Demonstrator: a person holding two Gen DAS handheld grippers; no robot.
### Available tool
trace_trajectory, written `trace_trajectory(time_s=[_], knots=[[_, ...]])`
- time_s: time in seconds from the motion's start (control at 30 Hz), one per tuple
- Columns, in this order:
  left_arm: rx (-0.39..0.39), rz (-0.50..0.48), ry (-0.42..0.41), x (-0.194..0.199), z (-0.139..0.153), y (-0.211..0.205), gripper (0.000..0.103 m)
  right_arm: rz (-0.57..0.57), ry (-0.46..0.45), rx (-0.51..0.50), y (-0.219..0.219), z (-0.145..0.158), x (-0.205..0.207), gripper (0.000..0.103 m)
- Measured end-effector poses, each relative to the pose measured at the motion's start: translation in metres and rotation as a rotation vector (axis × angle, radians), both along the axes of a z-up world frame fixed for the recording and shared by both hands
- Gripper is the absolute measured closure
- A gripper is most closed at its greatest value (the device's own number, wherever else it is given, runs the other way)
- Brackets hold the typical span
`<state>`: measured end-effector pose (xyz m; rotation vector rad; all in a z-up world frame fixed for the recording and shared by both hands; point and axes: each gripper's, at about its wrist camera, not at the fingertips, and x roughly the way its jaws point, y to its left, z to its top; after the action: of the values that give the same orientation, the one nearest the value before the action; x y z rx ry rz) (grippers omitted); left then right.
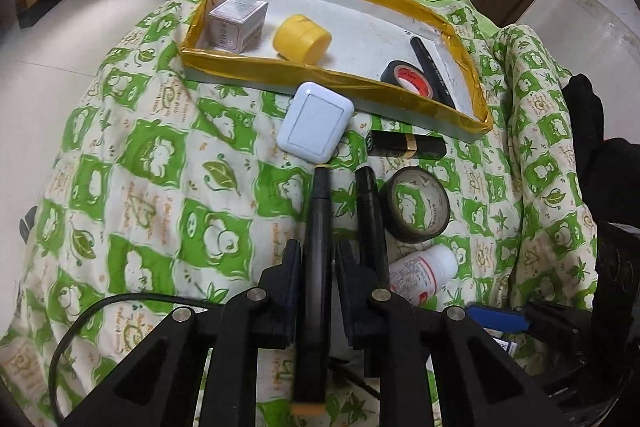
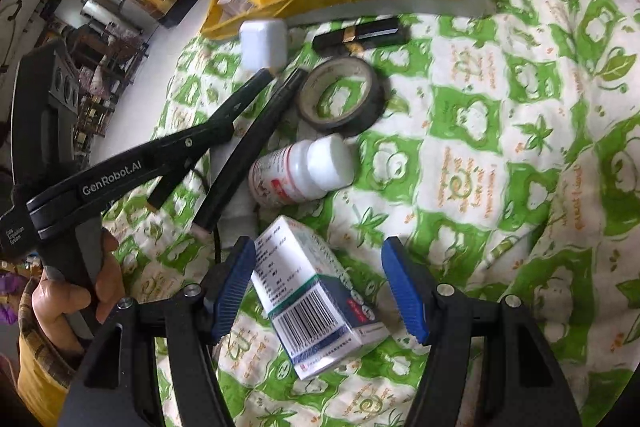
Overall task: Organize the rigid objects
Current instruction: 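Grasp the black marker with the left gripper while the right gripper grasps the white-blue medicine box, then lift the marker and medicine box and carry both toward the tray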
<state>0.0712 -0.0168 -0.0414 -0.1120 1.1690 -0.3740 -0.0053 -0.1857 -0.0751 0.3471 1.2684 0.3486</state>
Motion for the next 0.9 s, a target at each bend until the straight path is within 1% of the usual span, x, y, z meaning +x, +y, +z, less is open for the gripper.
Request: trace_trajectory(time_s=[0.17,0.27,0.37,0.4,0.43,0.47,0.5,0.57,0.6,0.67,0.77,0.83,0.9], knots=[[0.016,0.009,0.002,0.003,-0.001,-0.003,0.083,0.064,0.027,-0.047,0.015,-0.005,-0.002,0.037],[0.020,0.016,-0.004,0.000,0.001,0.001,0.083,0.083,0.029,-0.073,0.020,-0.006,-0.002,0.037],[0.008,0.038,-0.032,-0.001,0.005,0.006,0.083,0.094,0.015,-0.090,0.025,-0.004,-0.003,0.046],[-0.006,0.051,-0.043,0.000,0.007,0.009,0.083,0.096,0.003,-0.079,0.025,-0.002,-0.003,0.053],[-0.015,0.065,-0.058,0.000,0.008,0.011,0.083,0.097,-0.024,-0.059,0.025,0.003,-0.004,0.067],[-0.022,0.076,-0.065,0.000,0.009,0.014,0.083,0.092,-0.040,-0.055,0.026,0.006,-0.005,0.070],[-0.029,0.084,-0.066,0.001,0.010,0.017,0.083,0.077,-0.056,-0.062,0.024,0.009,-0.006,0.070],[-0.034,0.086,-0.043,0.005,0.006,0.018,0.083,0.052,-0.065,-0.052,0.019,0.010,-0.005,0.070],[-0.027,0.083,-0.035,0.006,0.004,0.017,0.083,0.042,-0.055,-0.035,0.016,0.009,-0.004,0.069],[-0.007,0.045,-0.005,0.006,-0.001,0.008,0.083,0.035,-0.028,-0.011,0.012,0.006,-0.002,0.069],[0.050,0.009,-0.008,0.004,-0.003,-0.002,0.082,0.050,0.022,-0.018,0.010,0.000,-0.001,0.068],[0.064,0.010,-0.001,0.005,-0.005,-0.004,0.082,0.064,0.042,-0.040,0.011,-0.004,-0.003,0.067],[0.073,0.026,0.038,0.009,-0.012,-0.002,0.082,0.077,0.056,-0.049,0.013,-0.006,-0.004,0.067]])
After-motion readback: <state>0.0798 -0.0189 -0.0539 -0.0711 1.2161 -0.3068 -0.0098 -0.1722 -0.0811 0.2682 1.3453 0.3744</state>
